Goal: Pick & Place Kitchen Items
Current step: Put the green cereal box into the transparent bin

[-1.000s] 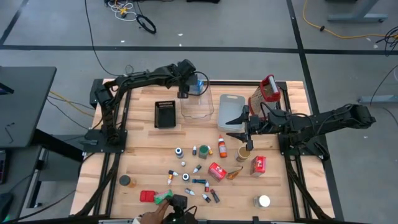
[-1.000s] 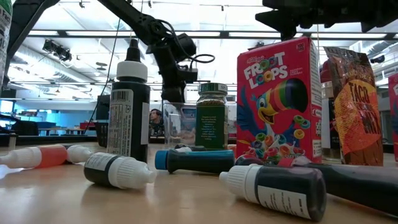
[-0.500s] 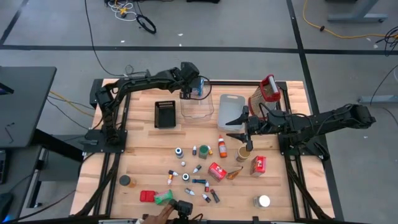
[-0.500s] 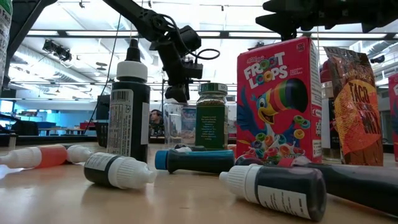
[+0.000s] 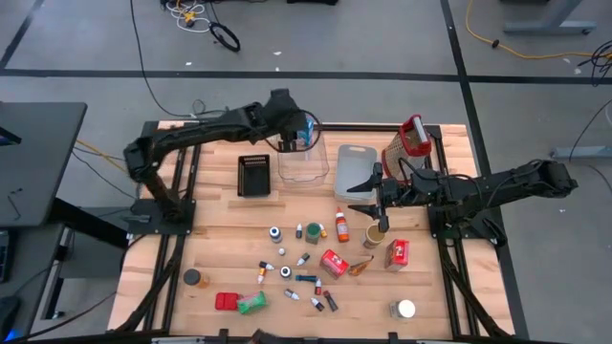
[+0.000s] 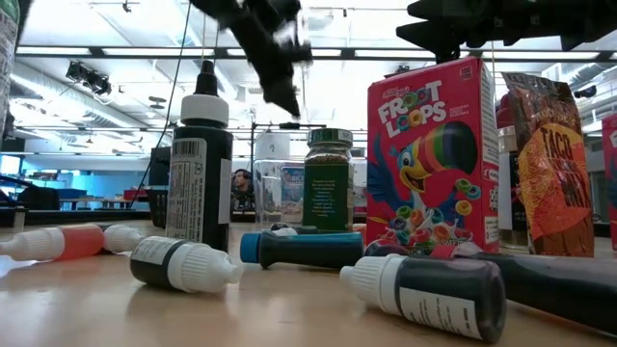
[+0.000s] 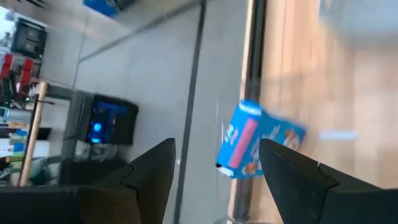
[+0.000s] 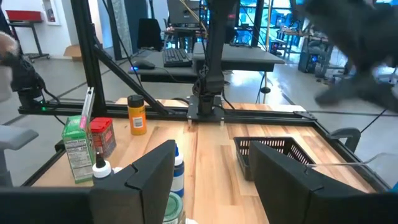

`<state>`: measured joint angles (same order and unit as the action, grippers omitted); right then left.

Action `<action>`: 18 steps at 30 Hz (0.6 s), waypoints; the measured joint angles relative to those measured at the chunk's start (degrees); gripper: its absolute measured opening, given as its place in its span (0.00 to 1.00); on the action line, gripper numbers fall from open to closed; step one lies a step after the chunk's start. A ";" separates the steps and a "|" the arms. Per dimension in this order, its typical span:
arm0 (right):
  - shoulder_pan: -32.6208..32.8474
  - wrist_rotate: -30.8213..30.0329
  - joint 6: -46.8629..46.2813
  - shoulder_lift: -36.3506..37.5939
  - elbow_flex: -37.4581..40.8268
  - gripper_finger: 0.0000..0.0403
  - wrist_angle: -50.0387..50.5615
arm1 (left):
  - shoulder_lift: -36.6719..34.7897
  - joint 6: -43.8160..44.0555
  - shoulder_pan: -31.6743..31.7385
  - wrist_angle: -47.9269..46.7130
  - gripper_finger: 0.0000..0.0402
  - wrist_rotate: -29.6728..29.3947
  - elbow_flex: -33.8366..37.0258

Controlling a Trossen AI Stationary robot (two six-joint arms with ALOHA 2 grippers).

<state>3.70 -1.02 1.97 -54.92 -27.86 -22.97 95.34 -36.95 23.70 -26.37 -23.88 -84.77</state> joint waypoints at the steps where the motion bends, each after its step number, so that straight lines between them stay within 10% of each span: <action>1: 0.00 0.02 -0.01 0.00 0.00 0.53 -0.01 | -1.88 1.79 -0.70 -0.14 0.60 0.79 0.00; 18: 0.00 0.04 -2.69 0.02 0.02 0.53 -0.68 | -25.48 24.50 -13.74 -14.45 0.60 20.83 0.00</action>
<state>3.70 -0.97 -0.72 -54.89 -27.83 -23.65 69.86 -12.45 9.96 -40.81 -3.06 -84.77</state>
